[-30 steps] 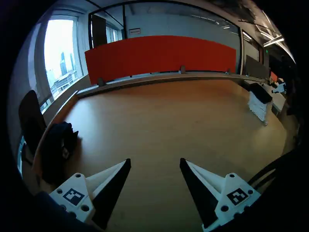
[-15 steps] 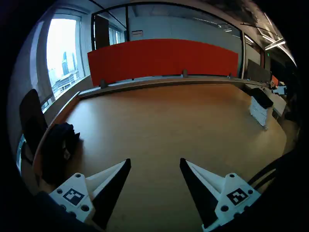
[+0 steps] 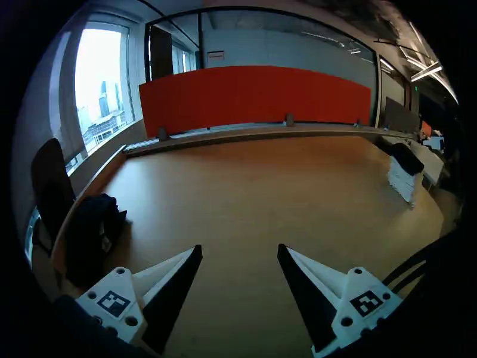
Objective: Fold towel
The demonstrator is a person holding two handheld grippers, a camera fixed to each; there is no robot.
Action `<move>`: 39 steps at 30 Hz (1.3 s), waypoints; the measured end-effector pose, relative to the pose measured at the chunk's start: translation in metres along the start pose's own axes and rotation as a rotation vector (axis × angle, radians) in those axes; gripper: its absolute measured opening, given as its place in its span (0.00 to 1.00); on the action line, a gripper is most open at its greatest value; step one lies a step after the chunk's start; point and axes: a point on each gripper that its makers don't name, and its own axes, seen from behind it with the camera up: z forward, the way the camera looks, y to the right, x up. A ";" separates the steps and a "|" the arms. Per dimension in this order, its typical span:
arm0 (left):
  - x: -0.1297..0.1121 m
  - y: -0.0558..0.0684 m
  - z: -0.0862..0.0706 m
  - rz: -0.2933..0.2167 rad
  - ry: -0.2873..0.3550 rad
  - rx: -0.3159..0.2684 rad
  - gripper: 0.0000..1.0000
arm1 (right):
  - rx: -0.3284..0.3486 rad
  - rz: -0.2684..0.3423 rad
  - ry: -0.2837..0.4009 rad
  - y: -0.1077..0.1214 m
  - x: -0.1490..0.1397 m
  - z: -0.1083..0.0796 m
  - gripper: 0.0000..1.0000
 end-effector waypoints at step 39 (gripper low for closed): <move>0.150 -0.045 0.006 -0.032 0.329 0.108 0.94 | 0.070 0.019 0.285 -0.074 0.086 -0.026 0.91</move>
